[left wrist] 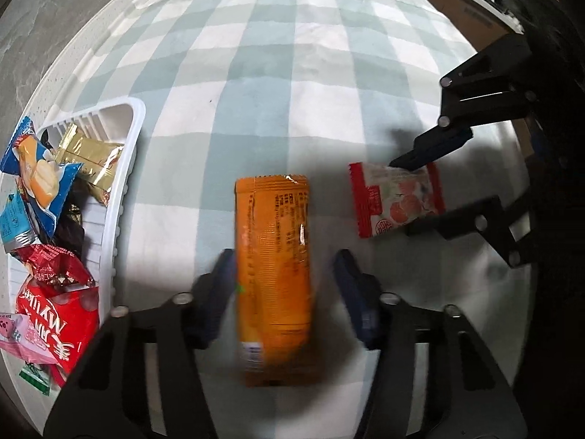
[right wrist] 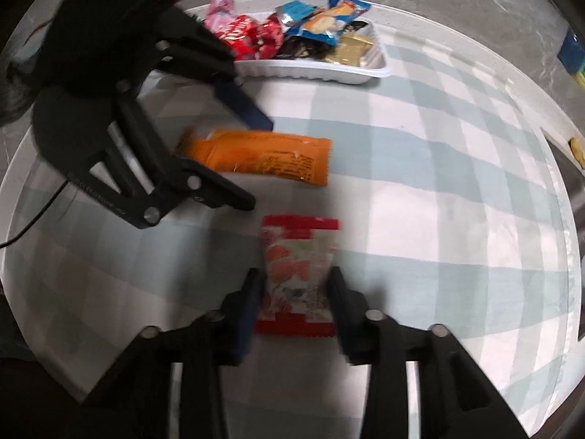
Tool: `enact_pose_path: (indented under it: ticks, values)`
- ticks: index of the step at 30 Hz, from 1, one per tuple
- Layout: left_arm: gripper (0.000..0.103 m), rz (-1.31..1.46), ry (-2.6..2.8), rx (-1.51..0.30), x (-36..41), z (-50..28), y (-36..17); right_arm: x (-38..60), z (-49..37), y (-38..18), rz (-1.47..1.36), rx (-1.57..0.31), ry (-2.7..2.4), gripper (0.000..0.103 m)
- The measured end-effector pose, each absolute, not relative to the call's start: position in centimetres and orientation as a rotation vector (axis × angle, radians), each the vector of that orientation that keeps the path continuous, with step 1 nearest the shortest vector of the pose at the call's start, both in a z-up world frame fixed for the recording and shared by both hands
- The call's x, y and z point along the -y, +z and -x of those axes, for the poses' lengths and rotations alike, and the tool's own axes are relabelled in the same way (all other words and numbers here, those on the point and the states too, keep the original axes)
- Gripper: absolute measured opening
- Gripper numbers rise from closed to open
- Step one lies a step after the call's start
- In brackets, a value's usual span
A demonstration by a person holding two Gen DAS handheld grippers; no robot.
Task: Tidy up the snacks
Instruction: 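Grasp the orange bar with the left tool while the right tool grasps the biscuit packet, then carry the orange bar and biscuit packet over the tray and release them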
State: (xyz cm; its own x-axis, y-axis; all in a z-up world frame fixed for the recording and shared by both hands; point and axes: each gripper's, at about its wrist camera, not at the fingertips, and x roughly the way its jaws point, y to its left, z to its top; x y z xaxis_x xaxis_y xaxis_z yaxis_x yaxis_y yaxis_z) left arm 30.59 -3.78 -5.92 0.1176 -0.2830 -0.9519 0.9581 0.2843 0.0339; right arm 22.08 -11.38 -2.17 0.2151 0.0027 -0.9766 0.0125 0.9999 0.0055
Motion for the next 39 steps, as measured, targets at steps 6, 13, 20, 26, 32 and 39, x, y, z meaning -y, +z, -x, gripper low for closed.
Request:
enact_pose_path:
  ticks: [6, 13, 20, 26, 32, 39]
  values:
    - [0.024, -0.765, -1.069, -1.069, 4.0, -29.7, -5.8, 12.8, -21.4, -1.8, -0.118, -1.345, 0.016, 0.031]
    - [0.017, -0.648, -1.098, -1.126, 3.5, -28.6, -5.3, 15.8, -21.4, -0.6, -0.312, -1.297, 0.019, 0.031]
    - [0.017, -0.524, -1.078, -1.129, 2.8, -27.3, -3.9, 16.3, -21.0, 0.7, -0.436, -1.254, 0.049, 0.031]
    - [0.017, -0.378, -1.027, -1.113, 1.0, -27.5, -2.0, 16.7, -21.5, 1.5, -0.483, -1.225, 0.067, 0.031]
    - [0.017, -0.170, -0.921, -1.087, -2.5, -29.2, 0.2, 16.8, -23.2, 2.6, -0.511, -1.193, 0.104, 0.031]
    - [0.017, 0.067, -0.733, -1.044, -8.5, -33.0, 2.5, 16.7, -27.9, 3.8, -0.494, -1.150, 0.159, 0.031]
